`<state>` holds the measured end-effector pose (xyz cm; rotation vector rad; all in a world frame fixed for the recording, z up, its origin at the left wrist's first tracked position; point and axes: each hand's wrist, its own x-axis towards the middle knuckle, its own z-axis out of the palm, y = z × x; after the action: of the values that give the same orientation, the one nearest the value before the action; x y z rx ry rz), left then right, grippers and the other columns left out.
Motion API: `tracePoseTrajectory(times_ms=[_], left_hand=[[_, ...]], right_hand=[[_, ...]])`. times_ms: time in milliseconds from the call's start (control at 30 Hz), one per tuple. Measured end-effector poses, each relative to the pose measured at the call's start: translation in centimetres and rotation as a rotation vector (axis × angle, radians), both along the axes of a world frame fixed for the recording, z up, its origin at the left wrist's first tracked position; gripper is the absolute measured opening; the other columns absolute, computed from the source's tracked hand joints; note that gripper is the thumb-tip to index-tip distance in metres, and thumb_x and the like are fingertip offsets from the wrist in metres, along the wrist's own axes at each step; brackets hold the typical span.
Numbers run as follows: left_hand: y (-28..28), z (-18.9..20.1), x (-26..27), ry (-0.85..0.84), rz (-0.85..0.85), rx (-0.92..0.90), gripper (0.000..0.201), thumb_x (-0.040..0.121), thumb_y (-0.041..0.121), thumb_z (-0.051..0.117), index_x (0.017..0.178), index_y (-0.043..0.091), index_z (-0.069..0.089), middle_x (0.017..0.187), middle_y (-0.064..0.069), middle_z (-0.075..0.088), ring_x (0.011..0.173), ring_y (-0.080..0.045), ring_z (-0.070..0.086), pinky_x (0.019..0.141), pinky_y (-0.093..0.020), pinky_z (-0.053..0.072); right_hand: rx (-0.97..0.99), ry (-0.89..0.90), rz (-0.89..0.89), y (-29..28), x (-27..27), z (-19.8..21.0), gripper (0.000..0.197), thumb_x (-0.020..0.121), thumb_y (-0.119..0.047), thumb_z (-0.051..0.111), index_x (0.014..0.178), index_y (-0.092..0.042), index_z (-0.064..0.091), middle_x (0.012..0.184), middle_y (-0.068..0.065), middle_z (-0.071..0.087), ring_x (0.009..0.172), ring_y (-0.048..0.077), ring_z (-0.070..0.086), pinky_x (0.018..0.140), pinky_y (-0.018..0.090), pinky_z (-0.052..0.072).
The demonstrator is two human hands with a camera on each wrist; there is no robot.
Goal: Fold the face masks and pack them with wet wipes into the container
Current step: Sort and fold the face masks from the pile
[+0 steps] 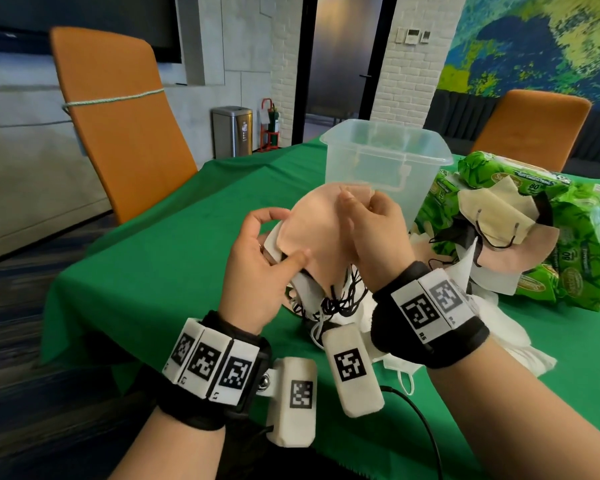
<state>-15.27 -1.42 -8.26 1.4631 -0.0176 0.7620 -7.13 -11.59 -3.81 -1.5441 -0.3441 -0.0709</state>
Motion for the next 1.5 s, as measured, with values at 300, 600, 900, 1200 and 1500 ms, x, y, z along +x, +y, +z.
tracePoseTrajectory(times_ms=[300, 600, 900, 1200, 1500], left_hand=[[1.2, -0.5, -0.1, 0.038, 0.093, 0.165, 0.052, 0.069, -0.002, 0.077, 0.097, 0.036, 0.057, 0.063, 0.002, 0.063, 0.056, -0.023, 0.051, 0.06, -0.035, 0.047], [0.6, -0.8, -0.2, -0.009, 0.069, 0.227, 0.037, 0.071, 0.019, 0.071, 0.099, 0.041, 0.063, 0.064, -0.01, 0.048, 0.054, -0.028, 0.035, 0.055, -0.03, 0.036], [0.4, -0.9, -0.2, -0.004, -0.04, 0.054, 0.025, 0.08, 0.003, 0.067, 0.096, 0.022, 0.064, 0.075, 0.016, 0.069, 0.071, 0.002, 0.06, 0.072, -0.014, 0.05], [0.0, -0.8, -0.3, -0.013, -0.092, 0.02, 0.032, 0.073, 0.026, 0.069, 0.104, 0.024, 0.06, 0.084, 0.014, 0.071, 0.078, -0.006, 0.066, 0.069, -0.024, 0.054], [0.1, -1.1, -0.4, 0.029, -0.069, 0.044, 0.027, 0.081, 0.031, 0.056, 0.107, 0.028, 0.063, 0.09, 0.004, 0.067, 0.078, -0.02, 0.06, 0.077, -0.036, 0.049]], right_hand=[[-0.587, -0.503, 0.014, -2.9, -0.2, 2.0, 0.021, 0.067, -0.023, 0.077, 0.077, -0.027, 0.059, 0.081, -0.006, 0.063, 0.081, 0.017, 0.058, 0.082, 0.041, 0.046], [-0.838, -0.631, 0.217, -2.6, -0.3, 2.3, 0.018, 0.071, -0.025, 0.075, 0.072, -0.03, 0.058, 0.066, -0.012, 0.057, 0.077, 0.018, 0.058, 0.085, 0.043, 0.042], [-0.664, -0.465, 0.339, -3.8, 0.5, 2.1, 0.027, 0.071, -0.012, 0.077, 0.065, -0.027, 0.056, 0.064, -0.006, 0.058, 0.063, 0.004, 0.048, 0.063, 0.019, 0.04], [-0.343, -0.272, 0.492, -4.6, 0.3, 3.0, 0.024, 0.072, 0.002, 0.071, 0.079, -0.014, 0.055, 0.075, 0.023, 0.063, 0.066, 0.023, 0.056, 0.061, 0.032, 0.046], [-0.437, -0.28, 0.469, -3.8, 0.9, 1.5, 0.028, 0.073, 0.0, 0.073, 0.076, -0.02, 0.053, 0.065, 0.012, 0.057, 0.057, 0.016, 0.048, 0.052, 0.024, 0.039]])
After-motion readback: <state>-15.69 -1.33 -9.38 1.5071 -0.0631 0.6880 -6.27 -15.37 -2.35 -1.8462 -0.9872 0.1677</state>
